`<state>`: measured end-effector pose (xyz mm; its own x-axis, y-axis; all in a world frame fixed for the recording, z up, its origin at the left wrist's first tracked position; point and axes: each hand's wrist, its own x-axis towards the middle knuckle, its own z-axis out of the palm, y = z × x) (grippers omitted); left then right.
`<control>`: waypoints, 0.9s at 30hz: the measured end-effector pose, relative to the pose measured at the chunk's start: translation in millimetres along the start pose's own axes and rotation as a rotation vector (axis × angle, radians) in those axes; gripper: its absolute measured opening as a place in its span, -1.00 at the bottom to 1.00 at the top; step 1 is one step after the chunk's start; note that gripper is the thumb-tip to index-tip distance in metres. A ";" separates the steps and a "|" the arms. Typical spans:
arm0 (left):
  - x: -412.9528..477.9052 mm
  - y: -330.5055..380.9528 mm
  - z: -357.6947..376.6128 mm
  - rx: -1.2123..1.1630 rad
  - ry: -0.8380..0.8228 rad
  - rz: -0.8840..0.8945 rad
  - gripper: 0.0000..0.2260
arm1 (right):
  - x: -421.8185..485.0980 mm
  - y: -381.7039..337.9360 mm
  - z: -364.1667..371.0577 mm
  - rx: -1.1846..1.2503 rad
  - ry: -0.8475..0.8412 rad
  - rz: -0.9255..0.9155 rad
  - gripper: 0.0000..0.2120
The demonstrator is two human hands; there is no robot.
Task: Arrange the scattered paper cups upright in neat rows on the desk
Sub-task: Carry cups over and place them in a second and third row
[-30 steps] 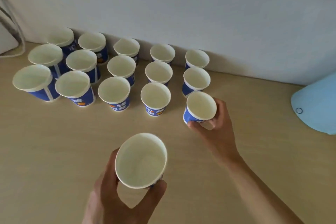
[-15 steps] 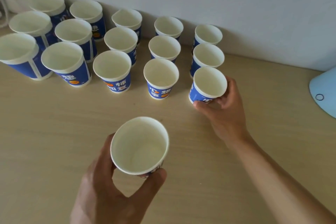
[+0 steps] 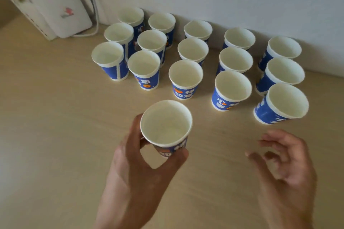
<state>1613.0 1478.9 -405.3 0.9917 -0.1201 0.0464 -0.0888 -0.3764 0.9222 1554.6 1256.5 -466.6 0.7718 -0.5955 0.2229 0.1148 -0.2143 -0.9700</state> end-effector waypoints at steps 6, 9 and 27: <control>36.5 -29.0 -61.1 0.060 0.173 -0.027 -0.53 | -10.4 -10.9 70.5 0.056 -0.213 0.045 -0.58; 53.1 -47.2 -81.7 0.115 0.229 -0.078 -0.50 | -12.6 -14.5 97.5 0.069 -0.275 0.061 -0.63; 109.1 -82.6 -94.1 0.159 0.281 -0.162 -0.42 | -16.5 -14.2 143.5 0.135 -0.323 0.093 -0.66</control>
<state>1737.2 1583.4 -440.2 0.9790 0.2020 0.0288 0.0802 -0.5110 0.8558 1630.0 1380.5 -470.4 0.9383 -0.3271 0.1120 0.1000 -0.0534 -0.9936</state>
